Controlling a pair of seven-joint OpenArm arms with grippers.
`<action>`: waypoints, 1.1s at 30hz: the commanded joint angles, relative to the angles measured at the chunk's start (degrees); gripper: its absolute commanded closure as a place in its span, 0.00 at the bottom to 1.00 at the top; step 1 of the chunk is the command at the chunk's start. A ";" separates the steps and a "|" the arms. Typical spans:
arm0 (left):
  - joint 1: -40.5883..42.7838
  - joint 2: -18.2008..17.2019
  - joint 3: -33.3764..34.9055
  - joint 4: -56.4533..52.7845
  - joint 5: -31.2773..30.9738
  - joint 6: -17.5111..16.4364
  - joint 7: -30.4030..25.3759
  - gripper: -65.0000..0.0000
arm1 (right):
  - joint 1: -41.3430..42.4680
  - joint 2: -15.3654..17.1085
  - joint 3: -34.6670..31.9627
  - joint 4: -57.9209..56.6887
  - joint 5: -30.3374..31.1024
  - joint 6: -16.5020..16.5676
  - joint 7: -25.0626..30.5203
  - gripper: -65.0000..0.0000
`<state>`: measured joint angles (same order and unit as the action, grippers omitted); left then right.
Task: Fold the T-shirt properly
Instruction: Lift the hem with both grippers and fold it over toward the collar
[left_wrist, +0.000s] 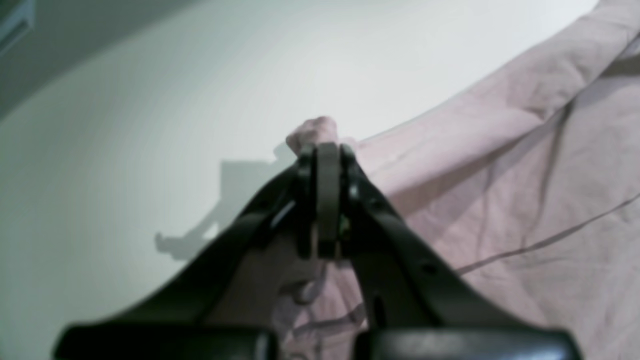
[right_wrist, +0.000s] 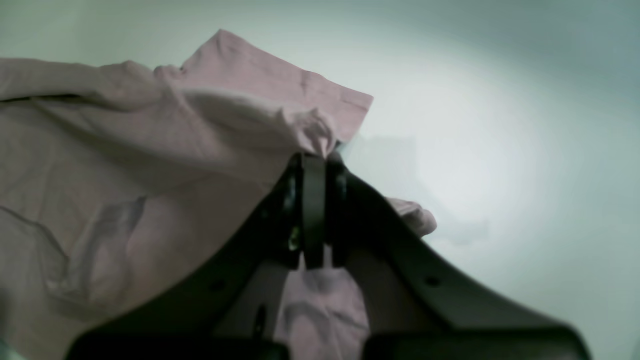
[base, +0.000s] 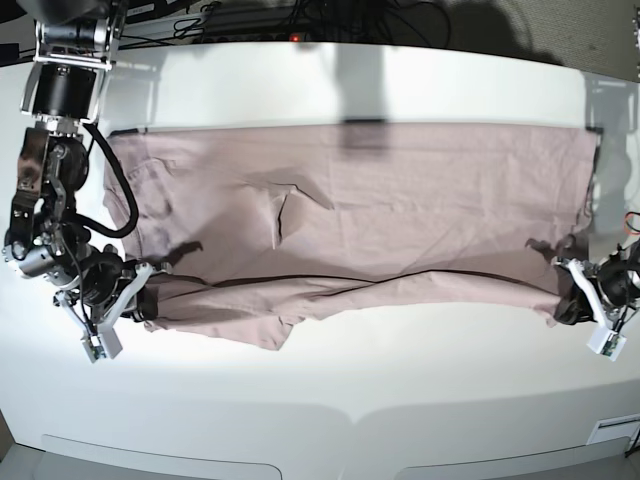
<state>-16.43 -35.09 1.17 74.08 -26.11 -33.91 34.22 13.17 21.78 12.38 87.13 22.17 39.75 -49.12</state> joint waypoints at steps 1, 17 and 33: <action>-0.48 -1.29 -1.60 1.77 -0.55 0.04 -0.50 1.00 | 0.57 0.92 0.37 1.33 0.31 0.25 1.07 1.00; 6.12 -1.33 -10.88 4.57 -5.46 0.00 5.18 1.00 | -2.91 3.87 0.37 9.25 -0.55 0.25 0.57 1.00; 14.05 -1.31 -10.88 16.61 -5.44 0.20 8.26 1.00 | -8.48 4.55 0.37 9.42 -0.76 0.25 0.00 1.00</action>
<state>-1.32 -35.20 -9.06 89.73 -30.96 -33.85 43.70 3.62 25.39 12.36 95.37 21.15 39.77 -50.04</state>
